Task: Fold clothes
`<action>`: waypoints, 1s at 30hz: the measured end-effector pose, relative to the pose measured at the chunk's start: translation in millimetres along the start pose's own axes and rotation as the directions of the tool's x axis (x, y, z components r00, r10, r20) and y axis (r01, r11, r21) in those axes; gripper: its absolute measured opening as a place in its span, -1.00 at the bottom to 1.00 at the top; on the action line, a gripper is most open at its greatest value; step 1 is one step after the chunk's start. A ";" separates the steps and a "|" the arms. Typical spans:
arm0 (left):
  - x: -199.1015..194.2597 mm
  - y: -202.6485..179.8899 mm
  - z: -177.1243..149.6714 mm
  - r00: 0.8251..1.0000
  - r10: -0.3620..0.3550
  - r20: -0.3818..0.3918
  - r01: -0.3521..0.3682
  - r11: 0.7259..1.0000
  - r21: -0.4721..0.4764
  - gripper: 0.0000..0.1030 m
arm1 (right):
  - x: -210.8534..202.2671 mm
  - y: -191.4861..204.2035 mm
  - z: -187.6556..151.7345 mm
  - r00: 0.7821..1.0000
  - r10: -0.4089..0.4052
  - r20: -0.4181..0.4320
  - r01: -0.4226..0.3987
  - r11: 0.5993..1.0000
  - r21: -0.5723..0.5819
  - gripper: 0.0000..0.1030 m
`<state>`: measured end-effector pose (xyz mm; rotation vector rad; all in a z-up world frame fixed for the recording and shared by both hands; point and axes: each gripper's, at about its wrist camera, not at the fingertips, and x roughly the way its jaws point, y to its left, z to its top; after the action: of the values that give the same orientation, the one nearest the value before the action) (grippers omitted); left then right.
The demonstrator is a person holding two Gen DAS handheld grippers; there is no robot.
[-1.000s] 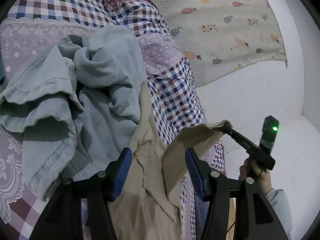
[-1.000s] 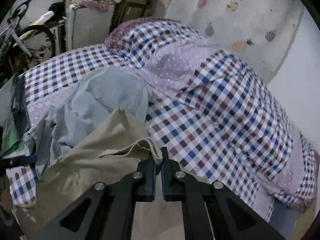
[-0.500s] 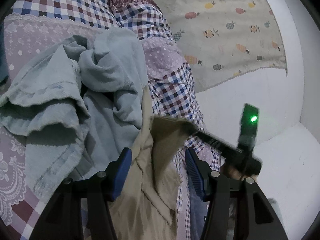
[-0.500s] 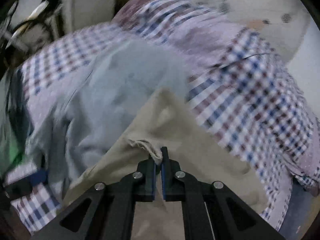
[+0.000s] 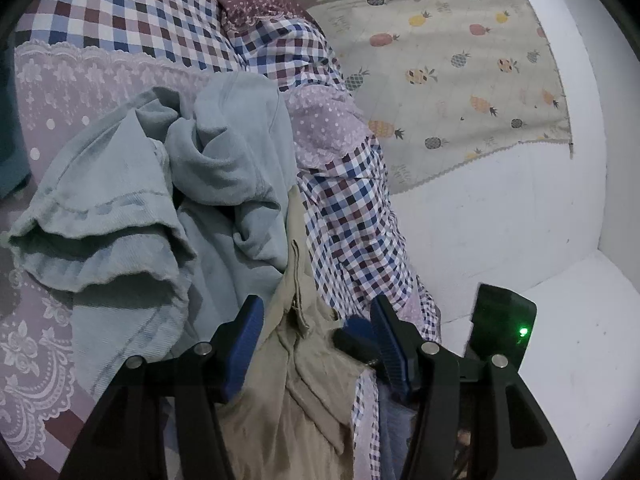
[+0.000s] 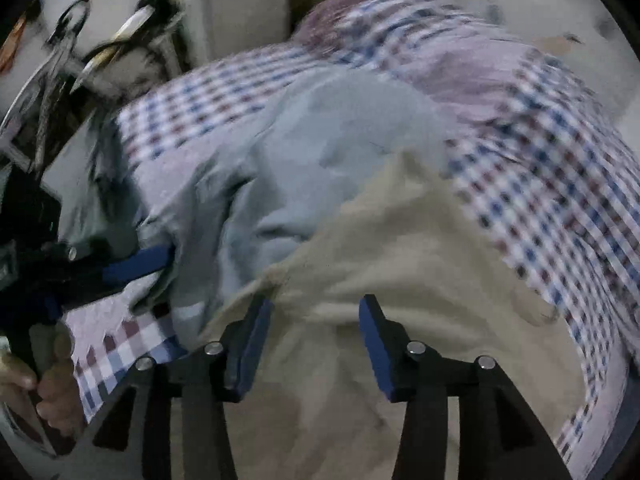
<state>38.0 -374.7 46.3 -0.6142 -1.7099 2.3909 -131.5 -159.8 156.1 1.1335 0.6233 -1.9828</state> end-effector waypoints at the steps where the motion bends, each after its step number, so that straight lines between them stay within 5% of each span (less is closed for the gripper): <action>1: -0.3 -0.4 0.4 1.000 0.001 0.000 -0.001 1.000 0.003 0.14 | -9.5 -13.3 -2.1 1.000 -0.011 0.021 0.010 0.999 0.036 -0.02; 4: 1.8 -3.1 0.9 1.000 0.009 -0.016 -0.009 1.000 0.025 0.15 | -46.0 -62.8 -23.0 0.994 -0.052 0.093 0.035 0.983 0.178 0.03; 8: 5.6 -10.0 -1.7 0.999 0.016 -0.039 -0.014 0.998 0.061 0.28 | -97.4 -132.1 -96.0 0.975 -0.163 0.152 0.091 0.914 0.396 0.18; 14: 6.4 -17.8 -11.4 0.998 0.037 -0.042 -0.032 0.994 0.103 0.29 | -110.6 -193.9 -223.5 0.953 -0.302 0.001 0.246 0.779 0.576 0.19; 19: 11.6 -29.3 -23.6 0.997 0.065 -0.042 -0.059 0.988 0.139 0.29 | -74.6 -193.2 -261.3 0.924 -0.370 -0.099 0.367 0.781 0.505 0.19; 25: 23.8 -43.7 -37.1 0.994 0.095 -0.048 -0.084 0.979 0.183 0.29 | -19.9 -163.3 -241.8 0.869 -0.481 -0.114 0.493 0.826 0.273 0.12; 27: 27.7 -47.1 -40.7 0.994 0.100 -0.052 -0.089 0.978 0.190 0.29 | 0.1 -159.6 -236.3 0.847 -0.515 -0.131 0.532 0.824 0.194 -0.06; 30: 31.5 -50.9 -44.1 0.993 0.106 -0.055 -0.094 0.976 0.199 0.30 | 20.5 -167.8 -240.8 0.829 -0.528 -0.183 0.555 0.817 0.158 -0.58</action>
<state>21.0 -307.8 74.0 -0.7542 -1.4270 2.5367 -151.3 104.3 28.0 1.3242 0.9087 -2.5200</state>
